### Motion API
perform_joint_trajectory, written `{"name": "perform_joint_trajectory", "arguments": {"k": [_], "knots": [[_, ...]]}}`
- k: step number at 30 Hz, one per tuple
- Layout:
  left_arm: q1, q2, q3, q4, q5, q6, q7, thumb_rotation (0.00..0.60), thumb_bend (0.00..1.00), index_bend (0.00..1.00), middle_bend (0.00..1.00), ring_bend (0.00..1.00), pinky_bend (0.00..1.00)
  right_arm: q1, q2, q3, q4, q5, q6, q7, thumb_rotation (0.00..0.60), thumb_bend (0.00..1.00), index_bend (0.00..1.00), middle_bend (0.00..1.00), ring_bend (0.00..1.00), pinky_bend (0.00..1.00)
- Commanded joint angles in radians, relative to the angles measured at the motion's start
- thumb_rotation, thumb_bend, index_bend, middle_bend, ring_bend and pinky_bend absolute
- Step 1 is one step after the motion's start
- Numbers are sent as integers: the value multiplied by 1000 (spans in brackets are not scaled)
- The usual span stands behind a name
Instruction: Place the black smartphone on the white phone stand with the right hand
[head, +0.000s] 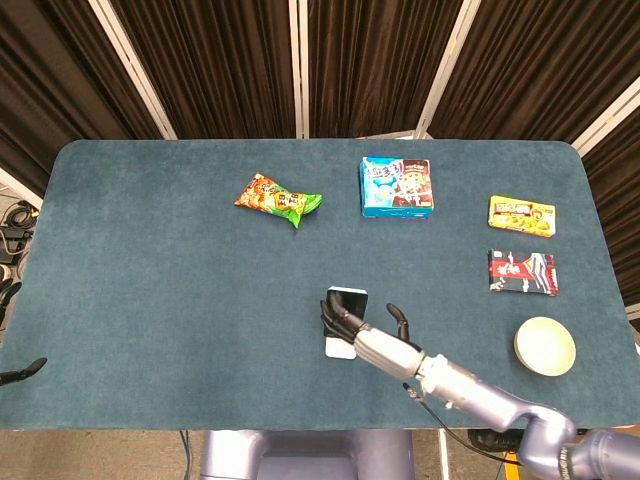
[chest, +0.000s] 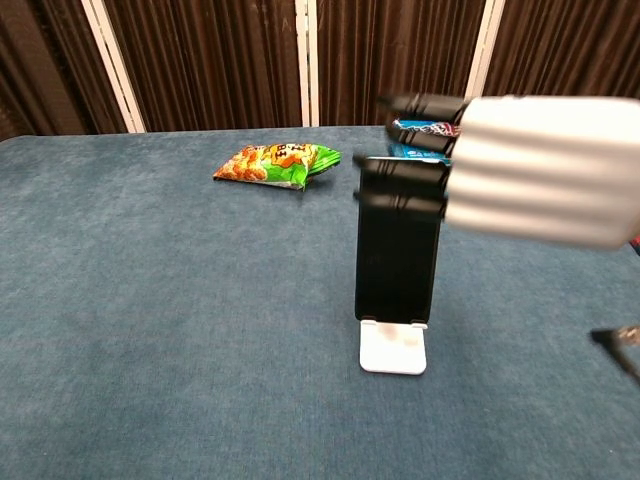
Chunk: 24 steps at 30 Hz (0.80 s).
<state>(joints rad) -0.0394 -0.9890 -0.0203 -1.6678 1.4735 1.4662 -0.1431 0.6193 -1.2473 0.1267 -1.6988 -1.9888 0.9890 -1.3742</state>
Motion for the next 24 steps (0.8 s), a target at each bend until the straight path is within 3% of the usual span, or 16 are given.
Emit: {"name": "perform_joint_trajectory", "arguments": {"k": [1, 4, 7, 10, 15, 20, 24], "knots": [[1, 0, 1, -1, 2, 2, 0, 600, 0, 0, 0, 0, 0, -26, 68, -24, 58, -67, 209, 278, 600, 351, 8, 144, 211, 159], [4, 1, 4, -7, 13, 11, 3, 600, 0, 0, 0, 0, 0, -64, 81, -15, 158, -25, 363, 505, 600, 165, 2, 90, 133, 149], [8, 2, 8, -12, 23, 21, 6, 600, 0, 0, 0, 0, 0, -97, 78, -3, 227, 28, 443, 629, 600, 11, 0, 26, 44, 106], [11, 1, 10, -15, 31, 28, 10, 600, 0, 0, 0, 0, 0, -142, 80, 0, 248, 123, 470, 733, 600, 0, 0, 0, 0, 6], [13, -3, 11, -16, 32, 32, 24, 600, 0, 0, 0, 0, 0, -237, 122, -24, 158, 317, 447, 930, 600, 0, 0, 0, 0, 0], [13, -11, 13, -13, 37, 35, 37, 600, 0, 0, 0, 0, 0, -332, 130, -66, 47, 435, 456, 1143, 600, 0, 0, 0, 0, 0], [13, -17, 13, -5, 43, 38, 45, 600, 0, 0, 0, 0, 0, -419, 118, -110, 6, 521, 472, 1208, 600, 0, 0, 0, 0, 0]]}}
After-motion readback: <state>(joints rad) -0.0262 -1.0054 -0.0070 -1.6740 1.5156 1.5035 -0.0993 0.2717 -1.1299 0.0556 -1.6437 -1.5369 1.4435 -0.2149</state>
